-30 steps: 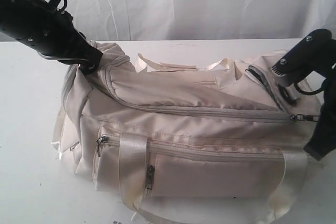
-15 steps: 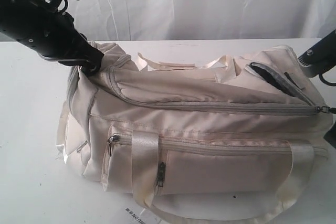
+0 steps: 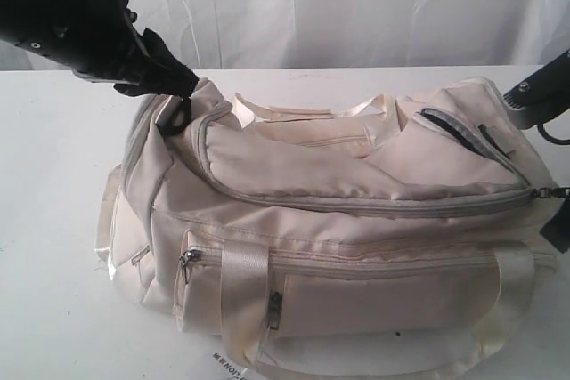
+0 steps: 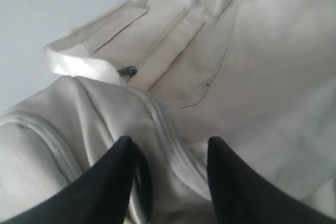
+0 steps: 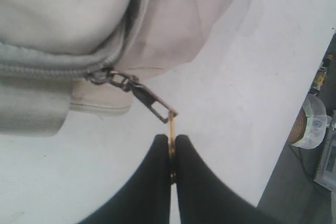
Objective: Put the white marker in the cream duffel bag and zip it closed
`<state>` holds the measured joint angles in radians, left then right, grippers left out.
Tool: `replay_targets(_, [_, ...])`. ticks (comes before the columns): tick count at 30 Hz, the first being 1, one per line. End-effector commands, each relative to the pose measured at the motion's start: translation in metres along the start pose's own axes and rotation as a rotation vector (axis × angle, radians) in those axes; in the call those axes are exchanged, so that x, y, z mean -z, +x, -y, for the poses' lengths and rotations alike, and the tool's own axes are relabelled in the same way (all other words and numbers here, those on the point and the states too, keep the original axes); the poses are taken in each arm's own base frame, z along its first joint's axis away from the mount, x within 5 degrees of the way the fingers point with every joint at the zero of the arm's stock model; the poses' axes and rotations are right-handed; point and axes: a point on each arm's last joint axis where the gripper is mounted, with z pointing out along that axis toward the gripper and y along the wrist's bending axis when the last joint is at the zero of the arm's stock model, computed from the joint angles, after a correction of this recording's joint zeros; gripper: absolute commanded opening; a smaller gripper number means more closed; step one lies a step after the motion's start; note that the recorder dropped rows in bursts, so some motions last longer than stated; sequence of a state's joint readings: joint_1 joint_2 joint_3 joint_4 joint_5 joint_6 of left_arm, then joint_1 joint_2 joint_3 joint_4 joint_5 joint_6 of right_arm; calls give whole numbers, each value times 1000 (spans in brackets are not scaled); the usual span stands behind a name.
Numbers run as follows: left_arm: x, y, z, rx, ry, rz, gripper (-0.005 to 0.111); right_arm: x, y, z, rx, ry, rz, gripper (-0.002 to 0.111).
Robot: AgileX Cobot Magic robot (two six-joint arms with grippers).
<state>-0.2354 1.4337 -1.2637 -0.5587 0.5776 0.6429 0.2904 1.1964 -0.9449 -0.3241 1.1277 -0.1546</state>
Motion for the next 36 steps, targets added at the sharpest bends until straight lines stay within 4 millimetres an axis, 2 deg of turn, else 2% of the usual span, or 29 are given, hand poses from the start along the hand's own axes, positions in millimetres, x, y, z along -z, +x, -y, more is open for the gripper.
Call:
replay_targets(1, [16,-8,13,-52,84,73,56,0,0,0,8,-15,22,0])
replay_targets(4, [17,-13,31,-114,195,114,57,0,-2,0,8,-12,37,0])
replay_targets(7, [14,-18,57,-221,304,140,57,0,-3,0,13,-15,49,0])
replay_targets(12, [6,-20,88,-356,349,132,57,0,-3,-1,22,-23,55,0])
replay_targets(15, [-1,-17,97,-408,351,102,57,0,-3,-1,21,-24,55,0])
replay_targets(25, [-34,-5,100,-409,408,-15,57,0,-6,-3,14,-40,84,0])
replay_targets(36, [-63,-3,126,-457,420,-10,57,1,-8,-3,15,-37,106,0])
